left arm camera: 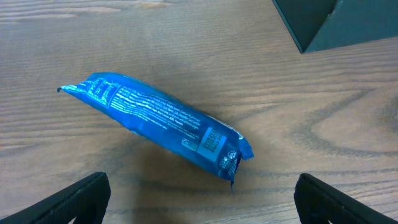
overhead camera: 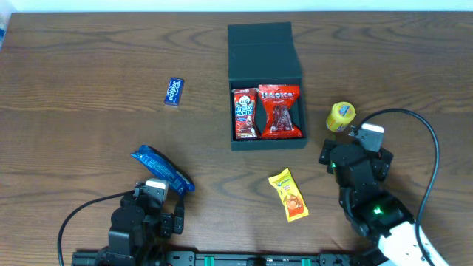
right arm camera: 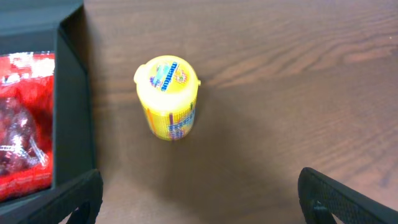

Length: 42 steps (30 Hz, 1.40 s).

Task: Pack container
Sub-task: 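Move the right gripper to the yellow Mentos tube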

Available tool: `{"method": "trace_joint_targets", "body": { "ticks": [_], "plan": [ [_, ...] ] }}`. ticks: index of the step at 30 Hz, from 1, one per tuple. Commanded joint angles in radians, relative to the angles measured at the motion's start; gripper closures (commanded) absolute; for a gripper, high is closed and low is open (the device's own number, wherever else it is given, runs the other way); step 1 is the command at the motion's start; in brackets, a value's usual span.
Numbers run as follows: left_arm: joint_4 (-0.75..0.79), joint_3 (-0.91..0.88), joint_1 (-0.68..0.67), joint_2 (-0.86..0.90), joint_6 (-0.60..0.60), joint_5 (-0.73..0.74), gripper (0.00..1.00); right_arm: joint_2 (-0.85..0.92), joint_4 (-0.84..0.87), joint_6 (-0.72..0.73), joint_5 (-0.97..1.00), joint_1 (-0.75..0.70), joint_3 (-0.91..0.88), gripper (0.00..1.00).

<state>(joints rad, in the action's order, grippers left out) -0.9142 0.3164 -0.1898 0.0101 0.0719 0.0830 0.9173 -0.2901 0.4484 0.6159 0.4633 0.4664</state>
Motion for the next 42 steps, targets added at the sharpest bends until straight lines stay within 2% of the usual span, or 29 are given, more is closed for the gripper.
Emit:
{"method": "trace_joint_targets", "body": {
  "ticks": [1,7,12,17,22,30,42],
  "plan": [
    [-0.022,-0.042,0.007,-0.006,-0.005,0.007,0.05,0.038,0.073,-0.048,-0.047,-0.039,-0.058,0.01],
    [-0.022,-0.042,0.007,-0.006,-0.005,0.007,0.05,0.137,0.285,-0.13,-0.078,-0.081,-0.141,0.01],
    [-0.022,-0.042,0.007,-0.006,-0.005,0.008,0.05,0.238,0.418,-0.256,-0.209,-0.15,-0.155,0.01],
    [-0.022,-0.042,0.007,-0.006,-0.005,0.008,0.04,0.367,0.578,-0.277,-0.295,-0.259,-0.155,0.01],
    [-0.022,-0.042,0.007,-0.006,-0.005,0.007,0.05,0.481,0.727,-0.309,-0.344,-0.299,-0.155,0.01],
    [-0.022,-0.042,0.007,-0.006,-0.005,0.007,0.05,0.579,0.842,-0.331,-0.423,-0.315,-0.146,0.01],
    [-0.022,-0.042,0.007,-0.006,-0.005,0.007,0.05,0.679,0.848,-0.36,-0.452,-0.358,-0.021,0.01]
  ]
}}
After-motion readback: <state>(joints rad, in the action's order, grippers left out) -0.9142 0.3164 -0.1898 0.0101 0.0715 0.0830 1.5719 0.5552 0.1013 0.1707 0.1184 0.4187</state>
